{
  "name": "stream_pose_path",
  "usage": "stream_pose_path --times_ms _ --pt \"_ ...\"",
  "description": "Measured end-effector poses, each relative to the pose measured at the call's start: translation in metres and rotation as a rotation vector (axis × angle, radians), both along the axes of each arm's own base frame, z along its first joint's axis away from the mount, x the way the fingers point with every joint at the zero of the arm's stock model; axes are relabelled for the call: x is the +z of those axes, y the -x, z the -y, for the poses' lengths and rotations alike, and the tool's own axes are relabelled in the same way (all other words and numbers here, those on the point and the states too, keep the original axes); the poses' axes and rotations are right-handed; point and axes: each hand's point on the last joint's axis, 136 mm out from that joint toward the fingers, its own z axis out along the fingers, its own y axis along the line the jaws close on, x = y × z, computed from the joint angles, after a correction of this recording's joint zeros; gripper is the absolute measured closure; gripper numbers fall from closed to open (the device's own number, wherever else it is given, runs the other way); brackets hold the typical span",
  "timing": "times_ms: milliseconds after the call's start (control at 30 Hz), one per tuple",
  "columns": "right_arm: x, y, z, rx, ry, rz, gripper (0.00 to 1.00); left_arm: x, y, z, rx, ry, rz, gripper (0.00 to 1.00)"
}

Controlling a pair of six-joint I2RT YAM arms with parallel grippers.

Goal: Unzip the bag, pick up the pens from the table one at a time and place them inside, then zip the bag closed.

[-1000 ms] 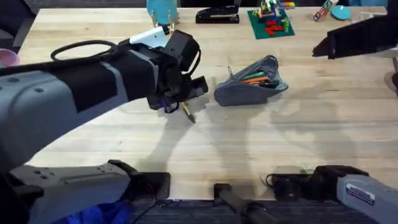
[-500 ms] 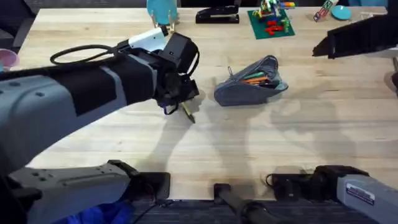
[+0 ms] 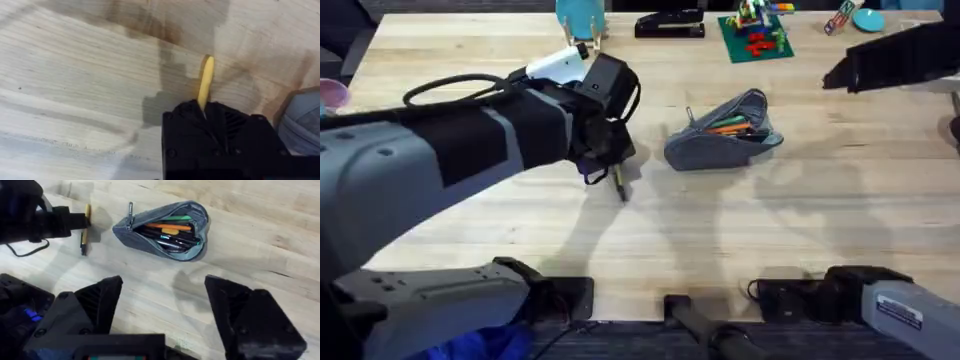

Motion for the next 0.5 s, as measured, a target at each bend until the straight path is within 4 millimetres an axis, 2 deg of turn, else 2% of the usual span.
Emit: stream_pose_path --times_ms 267,500 --pt "0.0 0.0 0.0 0.0 0.0 0.001 0.003 0.001 -0.003 0.004 -0.003 0.022 0.013 0.957" --pt "0.0 0.0 0.0 0.0 0.0 0.001 0.003 0.005 -0.017 0.013 -0.115 0.023 0.083 0.959"
